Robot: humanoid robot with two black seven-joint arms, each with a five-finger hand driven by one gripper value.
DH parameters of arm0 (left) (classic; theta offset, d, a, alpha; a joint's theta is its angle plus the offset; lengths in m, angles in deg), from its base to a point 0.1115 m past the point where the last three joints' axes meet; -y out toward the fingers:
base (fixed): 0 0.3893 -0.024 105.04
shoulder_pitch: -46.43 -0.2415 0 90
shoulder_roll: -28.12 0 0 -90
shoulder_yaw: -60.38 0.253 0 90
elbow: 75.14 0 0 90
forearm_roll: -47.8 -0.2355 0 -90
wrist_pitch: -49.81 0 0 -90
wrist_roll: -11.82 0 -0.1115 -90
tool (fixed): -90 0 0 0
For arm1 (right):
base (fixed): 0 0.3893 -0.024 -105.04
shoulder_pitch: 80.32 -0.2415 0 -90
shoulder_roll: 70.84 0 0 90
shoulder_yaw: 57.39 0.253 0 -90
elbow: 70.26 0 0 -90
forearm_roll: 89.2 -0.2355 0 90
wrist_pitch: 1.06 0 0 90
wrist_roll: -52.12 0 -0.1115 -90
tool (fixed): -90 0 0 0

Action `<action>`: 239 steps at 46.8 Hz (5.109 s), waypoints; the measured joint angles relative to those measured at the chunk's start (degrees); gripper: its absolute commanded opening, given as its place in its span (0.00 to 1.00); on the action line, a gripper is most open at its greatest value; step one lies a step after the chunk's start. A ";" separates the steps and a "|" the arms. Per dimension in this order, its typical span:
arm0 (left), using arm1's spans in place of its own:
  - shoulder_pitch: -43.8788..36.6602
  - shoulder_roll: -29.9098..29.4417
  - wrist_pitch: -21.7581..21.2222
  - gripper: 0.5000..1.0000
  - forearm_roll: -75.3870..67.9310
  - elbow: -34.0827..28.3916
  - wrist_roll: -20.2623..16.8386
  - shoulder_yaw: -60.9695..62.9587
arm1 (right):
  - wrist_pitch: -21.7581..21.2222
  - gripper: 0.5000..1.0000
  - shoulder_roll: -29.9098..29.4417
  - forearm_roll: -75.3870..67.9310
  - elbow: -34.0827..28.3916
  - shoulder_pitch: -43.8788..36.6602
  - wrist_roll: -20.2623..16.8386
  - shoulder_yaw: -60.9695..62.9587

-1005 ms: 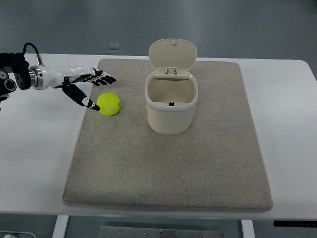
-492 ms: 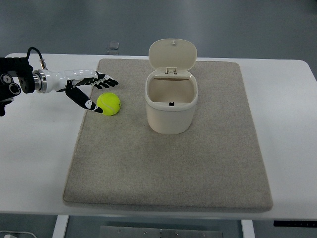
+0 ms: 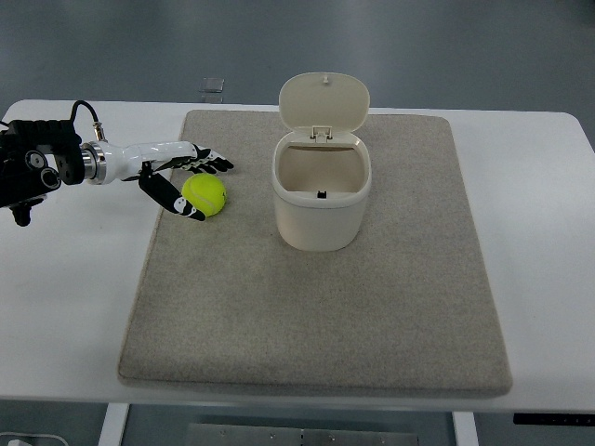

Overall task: Put tennis ball into box with left hand
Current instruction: 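Lower the left hand beside the tennis ball, fingers curling around it, then close the left hand fingers around the tennis ball, then lift the tennis ball with the left hand up and away from the mat, then carry the held ball with the left hand over the open bin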

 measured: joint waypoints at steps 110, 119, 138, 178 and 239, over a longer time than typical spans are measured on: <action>-3.40 5.51 -7.10 0.00 -8.44 -4.95 -0.10 -0.79 | 0.00 0.88 0.00 0.01 0.00 -0.01 -0.01 0.00; -3.47 5.46 -7.22 0.00 -6.80 -5.30 0.03 -3.07 | 0.00 0.88 0.00 0.01 -0.03 -0.01 0.00 0.00; -3.37 5.09 -7.13 0.00 8.70 -8.63 -0.01 -14.89 | 0.00 0.88 0.00 0.01 -0.02 -0.01 0.01 0.00; -4.68 15.54 -4.38 0.00 38.60 -7.55 -0.09 -58.36 | 0.00 0.88 0.00 -0.01 -0.01 0.01 0.00 0.00; 1.85 17.11 -1.74 0.00 22.67 8.55 0.53 -34.67 | 0.00 0.88 0.00 0.01 -0.04 -0.04 0.03 0.00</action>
